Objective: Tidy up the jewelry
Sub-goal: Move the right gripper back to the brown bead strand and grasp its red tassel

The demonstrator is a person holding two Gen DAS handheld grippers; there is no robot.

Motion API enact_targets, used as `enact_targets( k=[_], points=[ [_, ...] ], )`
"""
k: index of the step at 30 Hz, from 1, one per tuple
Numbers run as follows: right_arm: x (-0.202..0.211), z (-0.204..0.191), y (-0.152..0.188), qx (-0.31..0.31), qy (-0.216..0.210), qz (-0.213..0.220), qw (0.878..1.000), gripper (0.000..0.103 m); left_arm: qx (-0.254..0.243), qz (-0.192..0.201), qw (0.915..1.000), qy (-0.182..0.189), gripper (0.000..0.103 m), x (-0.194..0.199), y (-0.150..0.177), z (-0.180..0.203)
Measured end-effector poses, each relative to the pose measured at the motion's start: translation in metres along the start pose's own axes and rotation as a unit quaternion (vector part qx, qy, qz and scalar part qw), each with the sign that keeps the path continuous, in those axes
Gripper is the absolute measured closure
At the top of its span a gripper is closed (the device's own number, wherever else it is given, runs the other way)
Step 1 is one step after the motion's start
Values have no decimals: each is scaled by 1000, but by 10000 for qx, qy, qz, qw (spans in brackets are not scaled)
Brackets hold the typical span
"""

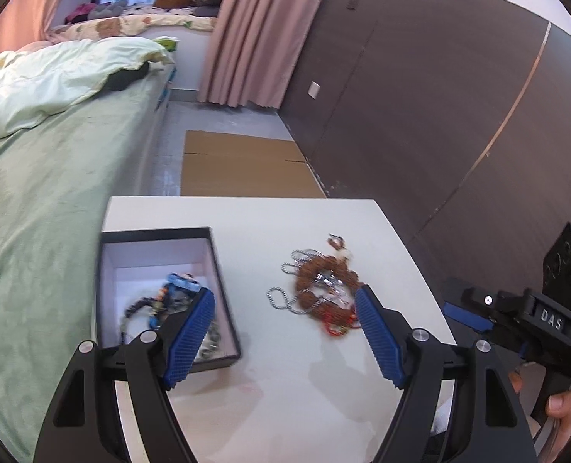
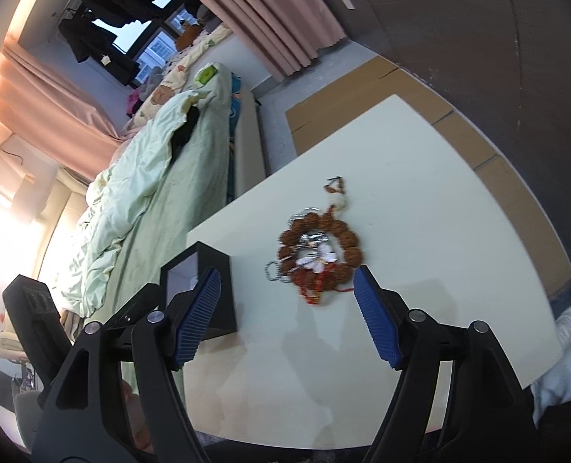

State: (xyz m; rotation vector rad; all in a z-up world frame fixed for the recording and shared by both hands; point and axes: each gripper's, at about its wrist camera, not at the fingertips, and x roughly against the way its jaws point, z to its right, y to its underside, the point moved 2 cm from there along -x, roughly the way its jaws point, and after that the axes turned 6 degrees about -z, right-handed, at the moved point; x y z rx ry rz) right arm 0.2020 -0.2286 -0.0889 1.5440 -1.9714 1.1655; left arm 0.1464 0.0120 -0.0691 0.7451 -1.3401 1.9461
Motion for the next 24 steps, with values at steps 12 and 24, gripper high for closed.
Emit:
enact_targets(
  k=[12, 24],
  points=[
    [-9, 33, -6, -459, 247, -310, 9982, 28, -204, -445, 9985, 264, 52, -43, 7, 28],
    [-49, 30, -5, -722, -166, -1013, 9921, 63, 59, -536, 9982, 251, 70, -60, -7, 15]
  ],
)
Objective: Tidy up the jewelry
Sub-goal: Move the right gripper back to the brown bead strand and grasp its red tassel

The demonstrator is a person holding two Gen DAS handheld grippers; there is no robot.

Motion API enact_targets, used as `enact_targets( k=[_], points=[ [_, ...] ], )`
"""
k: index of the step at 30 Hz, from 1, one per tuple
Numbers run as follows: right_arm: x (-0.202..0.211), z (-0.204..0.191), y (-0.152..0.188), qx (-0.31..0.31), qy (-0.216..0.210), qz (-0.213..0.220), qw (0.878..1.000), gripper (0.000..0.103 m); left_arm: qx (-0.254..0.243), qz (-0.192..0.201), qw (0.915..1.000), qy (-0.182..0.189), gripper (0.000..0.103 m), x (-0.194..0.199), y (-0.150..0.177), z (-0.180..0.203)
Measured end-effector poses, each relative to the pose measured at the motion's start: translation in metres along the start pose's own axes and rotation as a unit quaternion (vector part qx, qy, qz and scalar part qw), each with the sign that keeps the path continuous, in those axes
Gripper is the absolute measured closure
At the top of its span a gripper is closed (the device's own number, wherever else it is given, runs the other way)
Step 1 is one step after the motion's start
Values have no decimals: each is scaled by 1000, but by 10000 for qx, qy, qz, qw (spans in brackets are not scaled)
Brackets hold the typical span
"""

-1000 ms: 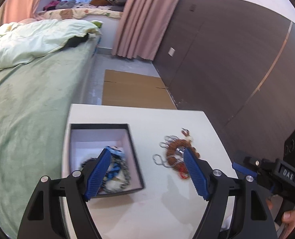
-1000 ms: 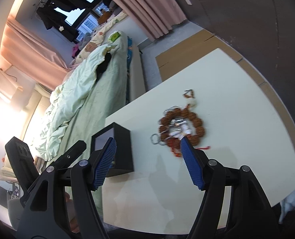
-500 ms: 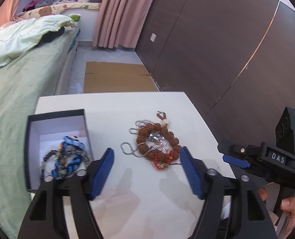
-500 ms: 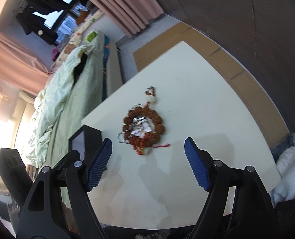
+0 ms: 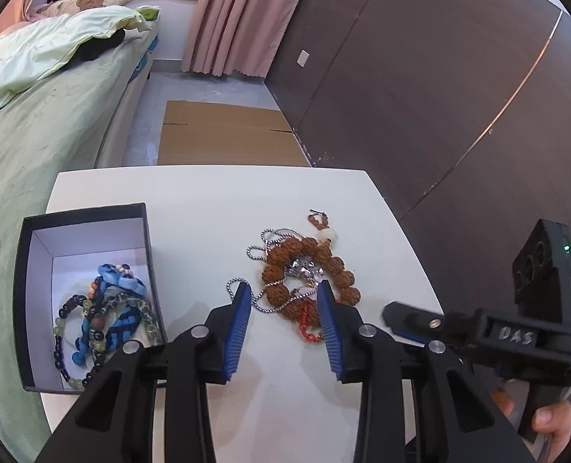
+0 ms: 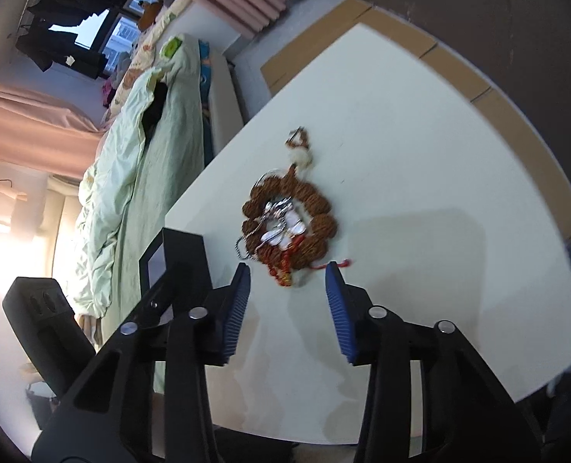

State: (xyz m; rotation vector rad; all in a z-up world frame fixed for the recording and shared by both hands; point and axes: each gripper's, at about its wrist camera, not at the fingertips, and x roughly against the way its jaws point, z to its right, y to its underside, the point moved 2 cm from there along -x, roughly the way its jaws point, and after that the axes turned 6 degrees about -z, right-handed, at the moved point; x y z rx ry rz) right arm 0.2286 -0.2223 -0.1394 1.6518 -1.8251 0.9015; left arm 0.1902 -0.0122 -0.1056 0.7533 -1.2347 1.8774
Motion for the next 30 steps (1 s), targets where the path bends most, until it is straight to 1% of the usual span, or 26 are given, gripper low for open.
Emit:
enact_targets(
  k=[7, 13, 14, 16, 18, 21, 22, 25, 30],
  points=[
    [-28, -6, -3, -16, 243, -256, 9994, 72, 45, 36, 10000, 47, 70, 3, -6, -4],
    [-44, -2, -4, -166, 407, -345, 9984, 74, 68, 55, 9999, 75, 70, 5, -8, -5],
    [-46, -1, -5, -193, 444, -348, 9982, 76, 68, 57, 9999, 71, 70, 5, -8, -5],
    [-49, 1, -6, -257, 471, -380, 9978, 86, 71, 56, 9999, 67, 70, 5, -7, -6],
    [-50, 4, -5, -327, 482, -392, 9975, 92, 69, 55, 9999, 60, 70, 5, -6, -5],
    [-44, 4, -1, -320, 432, -306, 9981, 93, 43, 37, 10000, 44, 70, 4, -4, -3],
    [-41, 3, 1, -300, 405, -271, 9984, 95, 35, 33, 10000, 42, 70, 4, -4, -3],
    [-27, 1, 5, -249, 232, -161, 9993, 95, -12, 9, 10000, 44, 70, 2, -2, 0],
    [3, 1, 5, -173, -60, 186, 9997, 95, -141, -62, 9999, 47, 70, -6, 1, 10]
  ],
)
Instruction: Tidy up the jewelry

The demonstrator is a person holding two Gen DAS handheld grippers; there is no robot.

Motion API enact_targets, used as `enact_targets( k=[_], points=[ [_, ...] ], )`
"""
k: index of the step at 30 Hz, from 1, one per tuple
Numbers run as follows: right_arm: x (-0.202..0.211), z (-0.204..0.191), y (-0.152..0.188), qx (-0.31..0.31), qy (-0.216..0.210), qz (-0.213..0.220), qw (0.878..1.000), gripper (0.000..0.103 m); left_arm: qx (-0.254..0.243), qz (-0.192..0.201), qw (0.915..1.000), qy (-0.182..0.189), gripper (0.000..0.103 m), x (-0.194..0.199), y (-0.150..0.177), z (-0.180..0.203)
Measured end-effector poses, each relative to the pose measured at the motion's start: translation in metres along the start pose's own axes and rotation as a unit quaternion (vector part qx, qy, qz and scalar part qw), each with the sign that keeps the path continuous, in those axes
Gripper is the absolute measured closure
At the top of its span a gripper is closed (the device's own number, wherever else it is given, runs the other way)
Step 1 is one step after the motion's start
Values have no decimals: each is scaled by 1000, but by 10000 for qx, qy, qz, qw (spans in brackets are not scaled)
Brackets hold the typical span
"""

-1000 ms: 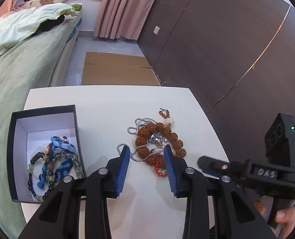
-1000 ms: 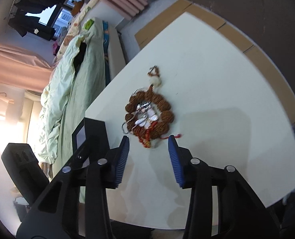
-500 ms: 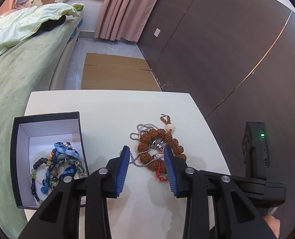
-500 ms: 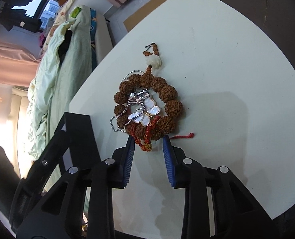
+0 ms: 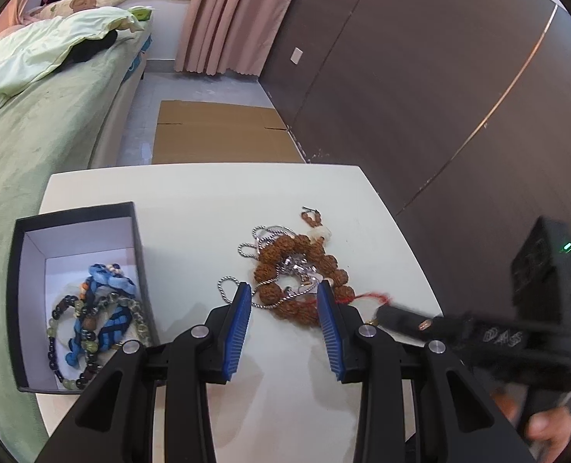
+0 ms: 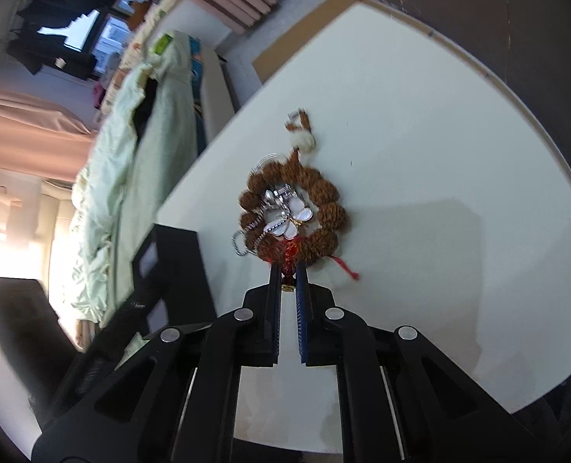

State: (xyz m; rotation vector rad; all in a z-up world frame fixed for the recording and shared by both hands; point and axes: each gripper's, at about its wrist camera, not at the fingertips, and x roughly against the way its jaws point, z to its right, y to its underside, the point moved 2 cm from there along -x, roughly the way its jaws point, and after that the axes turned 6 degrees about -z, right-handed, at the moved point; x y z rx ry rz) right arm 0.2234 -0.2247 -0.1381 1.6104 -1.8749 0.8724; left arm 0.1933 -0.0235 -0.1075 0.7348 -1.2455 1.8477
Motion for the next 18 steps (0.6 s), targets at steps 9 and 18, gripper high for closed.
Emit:
enact_targets(
  k=[9, 18],
  points=[
    [39, 19, -14, -276, -349, 447, 9980, 95, -229, -124, 9997, 44, 70, -22, 7, 21],
    [71, 19, -19, -255, -1064, 825, 9906, 95, -480, -183, 9986, 118, 70, -40, 10, 40]
  ],
)
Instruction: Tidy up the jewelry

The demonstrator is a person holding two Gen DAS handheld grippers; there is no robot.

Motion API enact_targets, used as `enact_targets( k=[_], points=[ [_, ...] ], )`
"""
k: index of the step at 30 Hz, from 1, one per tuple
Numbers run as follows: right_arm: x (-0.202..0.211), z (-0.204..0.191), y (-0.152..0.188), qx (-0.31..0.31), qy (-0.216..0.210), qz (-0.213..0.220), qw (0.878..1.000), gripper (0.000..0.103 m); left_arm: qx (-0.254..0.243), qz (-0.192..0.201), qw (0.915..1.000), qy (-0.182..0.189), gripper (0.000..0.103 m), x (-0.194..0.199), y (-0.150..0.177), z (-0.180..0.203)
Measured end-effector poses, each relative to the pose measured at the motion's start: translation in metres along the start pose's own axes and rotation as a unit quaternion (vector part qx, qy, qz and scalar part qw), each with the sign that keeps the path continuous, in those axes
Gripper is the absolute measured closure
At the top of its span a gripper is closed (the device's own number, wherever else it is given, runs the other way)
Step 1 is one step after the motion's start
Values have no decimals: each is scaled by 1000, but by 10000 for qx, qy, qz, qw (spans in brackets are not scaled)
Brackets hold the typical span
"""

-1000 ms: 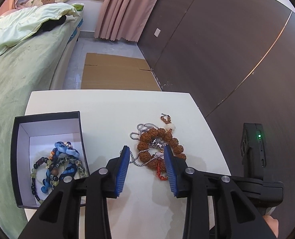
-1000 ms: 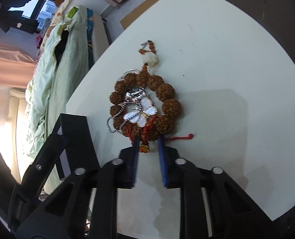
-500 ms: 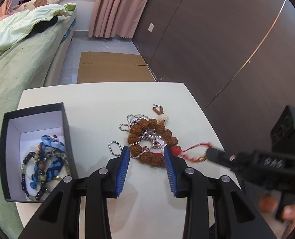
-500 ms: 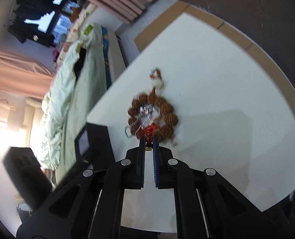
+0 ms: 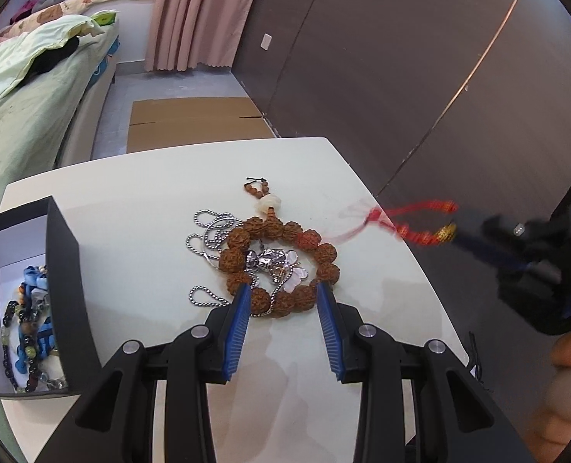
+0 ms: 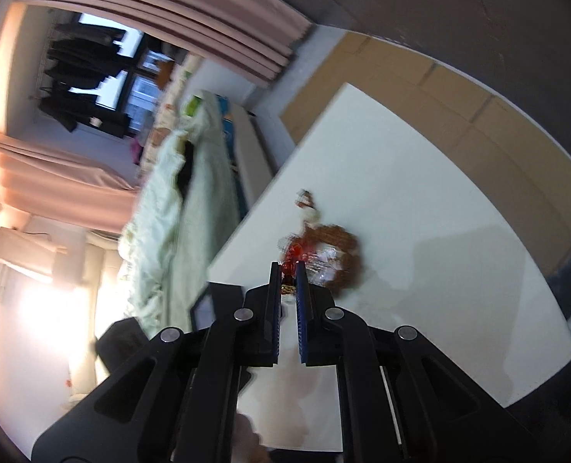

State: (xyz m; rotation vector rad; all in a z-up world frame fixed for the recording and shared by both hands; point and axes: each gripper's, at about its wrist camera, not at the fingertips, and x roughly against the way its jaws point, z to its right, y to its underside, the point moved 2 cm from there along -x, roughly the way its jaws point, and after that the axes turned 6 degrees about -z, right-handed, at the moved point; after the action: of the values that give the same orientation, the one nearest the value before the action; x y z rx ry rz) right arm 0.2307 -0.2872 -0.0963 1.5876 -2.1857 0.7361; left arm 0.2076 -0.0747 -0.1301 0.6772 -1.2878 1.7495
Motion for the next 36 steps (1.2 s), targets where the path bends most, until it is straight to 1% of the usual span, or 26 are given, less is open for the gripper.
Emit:
enact_targets(
  k=[3, 4, 6, 8, 13, 18, 20, 22, 24, 25, 27, 30, 32, 35, 36],
  points=[
    [4, -8, 0, 94, -340, 34, 9994, 95, -21, 31, 10000, 17, 70, 0, 0, 2],
    [7, -8, -1, 102, -373, 55, 9992, 95, -25, 47, 10000, 37, 70, 0, -1, 2],
    [12, -10, -2, 138, -249, 220, 9994, 95, -74, 53, 9999, 60, 70, -2, -2, 5],
    [18, -8, -5, 120, -23, 403, 9991, 95, -169, 38, 9998, 79, 70, -5, -4, 10],
    [20, 5, -9, -126, 241, 489, 9984, 95, -575, -41, 9982, 171, 70, -22, -5, 35],
    [23, 11, -12, -239, 316, 537, 9978, 95, -942, -169, 9952, 184, 70, -43, -5, 52],
    [24, 13, -14, -293, 327, 541, 9976, 95, -1109, -289, 9934, 99, 69, -53, -5, 57],
    [26, 16, -16, -349, 331, 571, 9972, 95, -1203, -227, 9925, -18, 60, -57, -4, 61],
    [29, 19, -17, -372, 338, 609, 9969, 95, -1195, -224, 9926, 30, 56, -59, -5, 62],
    [30, 20, -17, -377, 347, 625, 9967, 95, -1212, -223, 9924, 12, 56, -60, -6, 63],
    [31, 21, -18, -385, 360, 630, 9966, 95, -1209, -211, 9924, -135, 56, -63, -9, 61],
    [31, 24, -19, -408, 385, 609, 9966, 95, -983, -215, 9947, -190, 56, -65, -13, 51],
    [30, 24, -19, -415, 395, 588, 9966, 95, -941, -303, 9948, -241, 58, -71, -14, 46],
    [32, 28, -19, -425, 408, 572, 9966, 95, -1030, -296, 9933, -422, 65, -75, -13, 43],
    [33, 29, -19, -430, 412, 570, 9966, 95, -1067, -296, 9926, -504, 71, -75, -12, 42]
  ],
)
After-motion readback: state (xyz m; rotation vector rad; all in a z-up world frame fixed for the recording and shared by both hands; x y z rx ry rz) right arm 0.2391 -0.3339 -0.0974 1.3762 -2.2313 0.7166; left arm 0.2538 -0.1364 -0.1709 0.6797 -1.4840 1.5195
